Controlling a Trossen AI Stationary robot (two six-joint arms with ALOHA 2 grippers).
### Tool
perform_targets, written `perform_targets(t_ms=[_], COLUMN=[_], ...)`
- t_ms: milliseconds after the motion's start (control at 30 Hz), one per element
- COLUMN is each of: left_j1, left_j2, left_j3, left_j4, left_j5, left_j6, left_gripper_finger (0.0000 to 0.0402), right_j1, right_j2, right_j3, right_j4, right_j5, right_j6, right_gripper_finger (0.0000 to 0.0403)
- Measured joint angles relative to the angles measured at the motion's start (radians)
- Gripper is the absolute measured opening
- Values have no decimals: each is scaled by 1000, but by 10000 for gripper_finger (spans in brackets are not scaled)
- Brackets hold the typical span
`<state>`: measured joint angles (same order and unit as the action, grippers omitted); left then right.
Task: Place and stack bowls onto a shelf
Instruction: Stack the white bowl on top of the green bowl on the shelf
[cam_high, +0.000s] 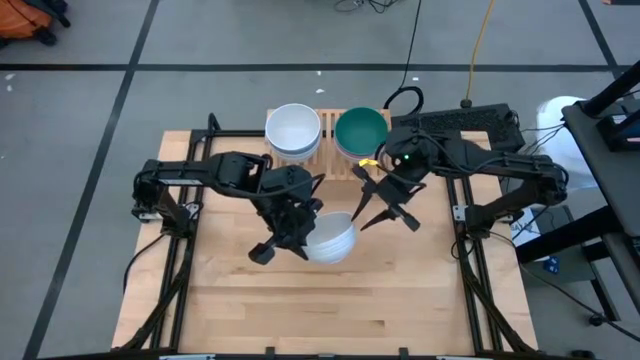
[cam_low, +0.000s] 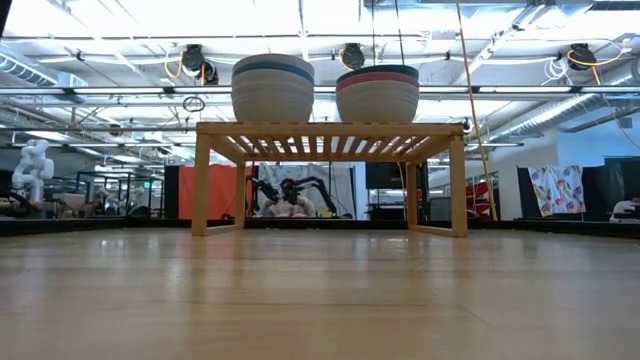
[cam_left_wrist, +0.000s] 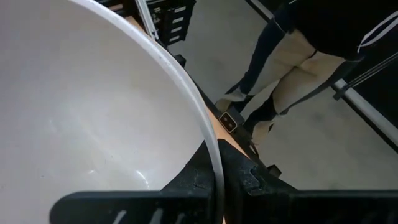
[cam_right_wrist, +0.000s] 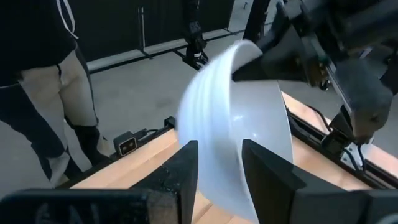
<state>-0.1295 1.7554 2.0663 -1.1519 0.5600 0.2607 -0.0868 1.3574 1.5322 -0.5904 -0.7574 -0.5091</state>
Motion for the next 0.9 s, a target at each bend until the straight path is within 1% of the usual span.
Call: perform_targets(t_ms=[167, 300, 400, 600, 700, 833, 900], left_j1=[0, -2, -1, 16, 34, 51, 53], left_j2=[0, 0, 0, 0, 0, 0, 0], left_j3=[0, 0, 0, 0, -1, -1, -1], left_j4=[-10, -11, -10, -22, -21, -29, -41], left_j5=[3, 6, 8, 9, 16, 21, 20], left_j6=[-10, -9, 3, 39, 52, 60, 62], left_gripper_finger=[4, 6, 4, 4, 4, 4, 4], right_j1=[-1, 0, 2, 14, 20, 28, 28], right_j2=[39, 53, 65, 85, 100, 108, 110], right_j3=[0, 0, 0, 1, 1, 1, 1], right_j4=[12, 22, 32, 27, 26, 37, 39], right_j5=[49, 19, -28, -44, -85, -80, -81], right_j6=[-1, -3, 0, 0, 0, 0, -3], right_gripper_finger=[117, 117, 116, 116, 116, 114, 104])
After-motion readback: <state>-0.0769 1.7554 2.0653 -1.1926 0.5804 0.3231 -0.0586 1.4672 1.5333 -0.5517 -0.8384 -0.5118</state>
